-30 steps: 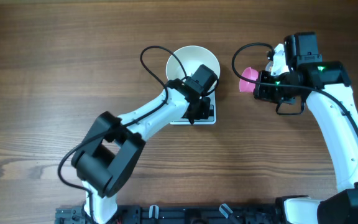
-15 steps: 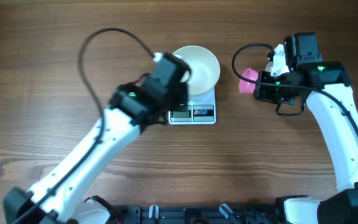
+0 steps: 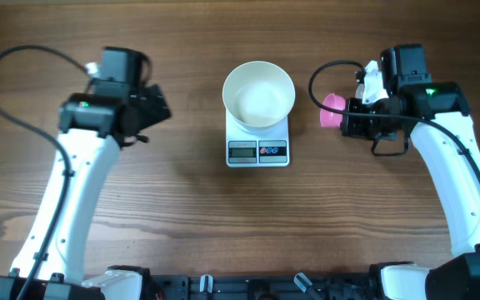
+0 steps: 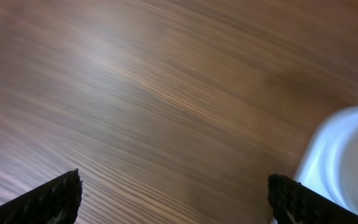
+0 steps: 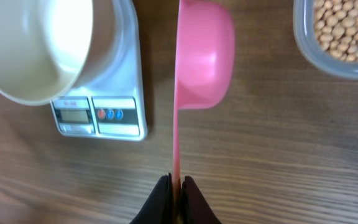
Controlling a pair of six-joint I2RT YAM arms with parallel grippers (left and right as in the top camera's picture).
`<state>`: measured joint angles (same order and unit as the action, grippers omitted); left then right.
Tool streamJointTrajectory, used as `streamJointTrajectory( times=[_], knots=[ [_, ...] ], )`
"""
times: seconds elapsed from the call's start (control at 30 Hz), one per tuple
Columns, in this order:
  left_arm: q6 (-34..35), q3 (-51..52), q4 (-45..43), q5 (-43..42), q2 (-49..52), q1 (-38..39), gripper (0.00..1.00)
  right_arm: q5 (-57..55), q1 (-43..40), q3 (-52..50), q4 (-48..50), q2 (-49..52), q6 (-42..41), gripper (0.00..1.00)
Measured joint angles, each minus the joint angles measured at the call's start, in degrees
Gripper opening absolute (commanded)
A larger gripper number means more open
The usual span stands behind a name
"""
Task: Scoop item into bowl and weigh 150g on scale
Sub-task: 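Retract the left gripper to the left side of the table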
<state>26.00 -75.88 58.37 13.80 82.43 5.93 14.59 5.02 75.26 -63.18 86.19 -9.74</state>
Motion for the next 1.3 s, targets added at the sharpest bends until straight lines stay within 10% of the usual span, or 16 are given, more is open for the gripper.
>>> streamJointTrajectory(
  times=[1.3],
  knots=[
    [0.0,0.0,-0.9,0.3,0.3,-8.2,1.00,8.6,0.0,0.0,5.4,0.0,7.9,0.04]
  ],
)
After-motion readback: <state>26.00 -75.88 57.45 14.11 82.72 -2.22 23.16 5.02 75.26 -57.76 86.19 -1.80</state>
